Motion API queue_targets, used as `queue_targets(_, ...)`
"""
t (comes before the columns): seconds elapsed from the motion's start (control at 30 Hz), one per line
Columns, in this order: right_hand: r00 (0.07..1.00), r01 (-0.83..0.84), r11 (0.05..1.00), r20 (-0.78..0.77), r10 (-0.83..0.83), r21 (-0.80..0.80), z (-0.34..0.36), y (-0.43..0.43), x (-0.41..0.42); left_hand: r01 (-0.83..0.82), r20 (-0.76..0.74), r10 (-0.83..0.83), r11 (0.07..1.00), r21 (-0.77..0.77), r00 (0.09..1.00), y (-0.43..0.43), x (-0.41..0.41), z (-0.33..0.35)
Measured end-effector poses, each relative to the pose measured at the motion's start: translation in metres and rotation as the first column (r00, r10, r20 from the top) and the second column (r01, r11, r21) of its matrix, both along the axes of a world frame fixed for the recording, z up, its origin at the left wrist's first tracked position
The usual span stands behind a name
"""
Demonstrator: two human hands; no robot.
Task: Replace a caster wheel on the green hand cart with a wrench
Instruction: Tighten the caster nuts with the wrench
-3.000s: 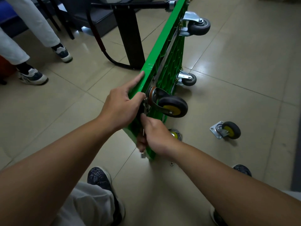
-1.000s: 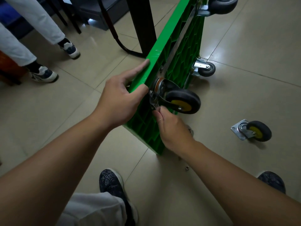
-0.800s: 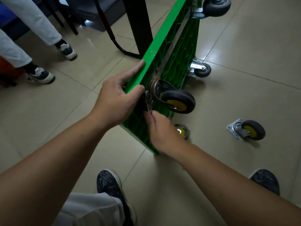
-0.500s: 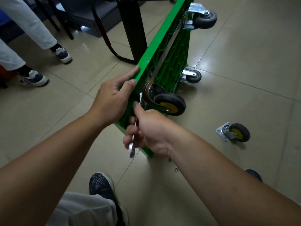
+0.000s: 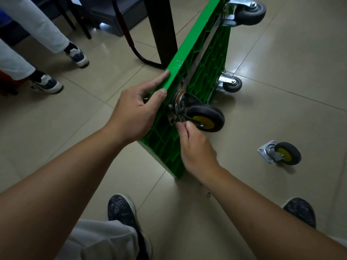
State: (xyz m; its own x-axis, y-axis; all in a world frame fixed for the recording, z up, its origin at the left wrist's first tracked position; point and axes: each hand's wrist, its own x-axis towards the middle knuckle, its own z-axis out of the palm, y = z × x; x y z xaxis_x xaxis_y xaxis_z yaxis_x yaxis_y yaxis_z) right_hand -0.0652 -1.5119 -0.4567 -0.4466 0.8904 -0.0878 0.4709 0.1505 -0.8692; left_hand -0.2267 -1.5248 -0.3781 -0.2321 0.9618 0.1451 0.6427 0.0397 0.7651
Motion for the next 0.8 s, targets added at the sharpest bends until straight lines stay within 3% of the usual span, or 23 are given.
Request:
queue_targets(0.2, 0.992, -0.123, 0.992, 0.011, 0.123, 0.037, -0.012, 0.007, -0.006, -0.001, 0.028, 0.002, 1.0, -0.004, 1.0, 0.0, 0.001, 0.0)
queue_targets(0.4, 0.989, -0.142, 0.99, 0.035, 0.142, -0.003, -0.007, 0.01, -0.008, -0.017, 0.035, 0.017, 1.0, -0.003, 0.999, -0.001, 0.0, -0.002)
queue_targets(0.47, 0.992, -0.127, 0.989, -0.019, 0.126, -0.069, 0.0, 0.005, -0.016, -0.03, 0.024, 0.03, 1.0, -0.005, 0.999, -0.001, 0.001, -0.002)
queue_targets(0.53, 0.987, -0.134, 0.961, -0.117, 0.108, -0.24, 0.011, -0.002, -0.022, -0.033, 0.021, 0.033, 0.999, -0.018, 0.999, -0.001, 0.002, -0.001)
queue_targets(0.7, 0.904, -0.282, 0.694, -0.425, -0.038, -0.662, 0.044, -0.01, -0.024, -0.055, 0.0, 0.055, 0.998, -0.033, 0.998, -0.002, 0.002, 0.003)
queue_targets(0.8, 0.843, -0.34, 0.494, -0.492, -0.217, -0.8, 0.064, -0.008, -0.023, -0.058, -0.002, 0.058, 0.997, -0.042, 0.998, -0.004, 0.007, 0.005)
